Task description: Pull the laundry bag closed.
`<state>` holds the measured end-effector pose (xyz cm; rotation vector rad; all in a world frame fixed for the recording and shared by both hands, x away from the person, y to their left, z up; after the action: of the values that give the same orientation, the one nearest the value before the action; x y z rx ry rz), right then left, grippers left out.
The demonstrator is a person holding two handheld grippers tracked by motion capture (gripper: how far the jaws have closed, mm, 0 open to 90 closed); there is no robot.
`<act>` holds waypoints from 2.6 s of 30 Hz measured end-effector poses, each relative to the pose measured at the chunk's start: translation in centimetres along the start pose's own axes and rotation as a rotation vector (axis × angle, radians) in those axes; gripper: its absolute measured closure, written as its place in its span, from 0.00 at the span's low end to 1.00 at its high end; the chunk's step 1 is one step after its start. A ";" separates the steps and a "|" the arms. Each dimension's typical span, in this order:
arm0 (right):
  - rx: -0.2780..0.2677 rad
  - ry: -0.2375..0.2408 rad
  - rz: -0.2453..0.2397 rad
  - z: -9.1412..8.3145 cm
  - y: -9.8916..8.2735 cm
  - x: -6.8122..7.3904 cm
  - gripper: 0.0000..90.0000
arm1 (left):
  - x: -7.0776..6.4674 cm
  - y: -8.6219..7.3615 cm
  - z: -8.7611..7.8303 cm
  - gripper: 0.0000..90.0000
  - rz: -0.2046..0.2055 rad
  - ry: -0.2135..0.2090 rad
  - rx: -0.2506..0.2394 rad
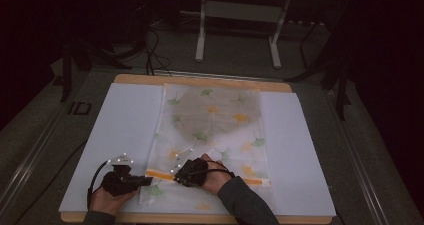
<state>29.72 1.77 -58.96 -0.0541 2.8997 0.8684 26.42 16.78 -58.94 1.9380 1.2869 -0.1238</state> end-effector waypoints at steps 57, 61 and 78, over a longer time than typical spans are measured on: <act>0.075 -0.017 -0.003 -2.3 -3.1 0.1 0.94 | 0.0 0.0 -0.1 0.98 0.007 0.006 0.003; 0.074 -0.018 -0.003 -2.5 -3.4 0.0 0.94 | 0.0 0.0 -0.2 0.98 0.004 0.002 0.001; 0.091 -0.030 0.012 -3.4 -4.6 0.0 0.94 | 0.1 0.0 -0.2 0.98 0.004 0.003 -0.001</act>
<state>29.70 -3.97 -58.68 -0.0163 2.9097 0.7319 26.36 16.95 -58.85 1.9405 1.2847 -0.1180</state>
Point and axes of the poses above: each handheld gripper's, and its own axes: z roughly forward along the jaws, y roughly out of its top, x roughly to its left, the point moved 8 cm from there along z, roughly forward along the jaws, and after that the axes turned 8 degrees about -z, right-handed, at the moved point
